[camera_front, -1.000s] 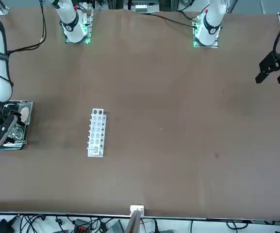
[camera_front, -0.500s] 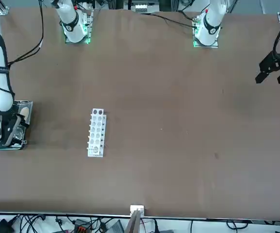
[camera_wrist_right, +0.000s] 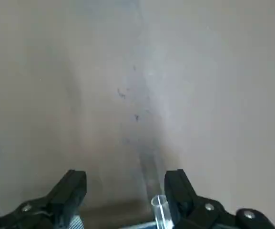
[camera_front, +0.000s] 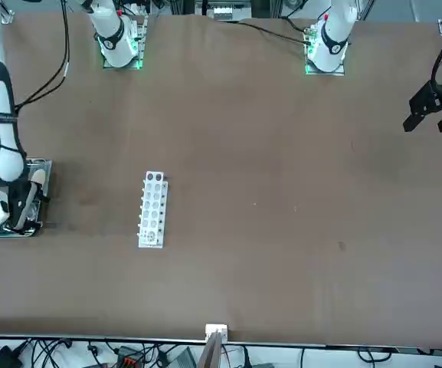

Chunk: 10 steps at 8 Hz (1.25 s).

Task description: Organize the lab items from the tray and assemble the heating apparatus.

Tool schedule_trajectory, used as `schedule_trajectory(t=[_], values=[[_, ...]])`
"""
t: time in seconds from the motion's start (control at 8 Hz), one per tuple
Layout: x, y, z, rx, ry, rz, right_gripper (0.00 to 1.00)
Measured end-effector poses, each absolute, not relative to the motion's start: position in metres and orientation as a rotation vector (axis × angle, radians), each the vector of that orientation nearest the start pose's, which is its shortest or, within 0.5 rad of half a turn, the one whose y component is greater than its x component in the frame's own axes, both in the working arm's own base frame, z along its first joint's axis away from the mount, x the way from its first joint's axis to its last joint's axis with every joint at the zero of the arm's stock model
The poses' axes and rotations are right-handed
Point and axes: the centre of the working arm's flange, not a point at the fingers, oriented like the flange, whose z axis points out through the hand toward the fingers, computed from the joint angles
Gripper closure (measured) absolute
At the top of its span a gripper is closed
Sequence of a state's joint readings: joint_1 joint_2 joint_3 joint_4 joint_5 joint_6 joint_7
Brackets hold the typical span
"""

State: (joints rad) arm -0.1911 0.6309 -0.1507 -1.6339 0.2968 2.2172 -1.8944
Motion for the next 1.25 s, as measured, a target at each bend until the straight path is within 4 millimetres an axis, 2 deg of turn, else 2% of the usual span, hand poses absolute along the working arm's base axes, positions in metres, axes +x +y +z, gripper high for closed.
schedule_trajectory(t=[0.38, 0.88, 1.25], values=[[0.665, -0.236, 0.236, -2.242, -2.072, -0.246, 0.0], [0.671, -0.239, 0.22, -2.208, -2.134, -0.247, 0.08], [0.666, -0.255, 0.211, -2.201, -2.158, -0.251, 0.17]])
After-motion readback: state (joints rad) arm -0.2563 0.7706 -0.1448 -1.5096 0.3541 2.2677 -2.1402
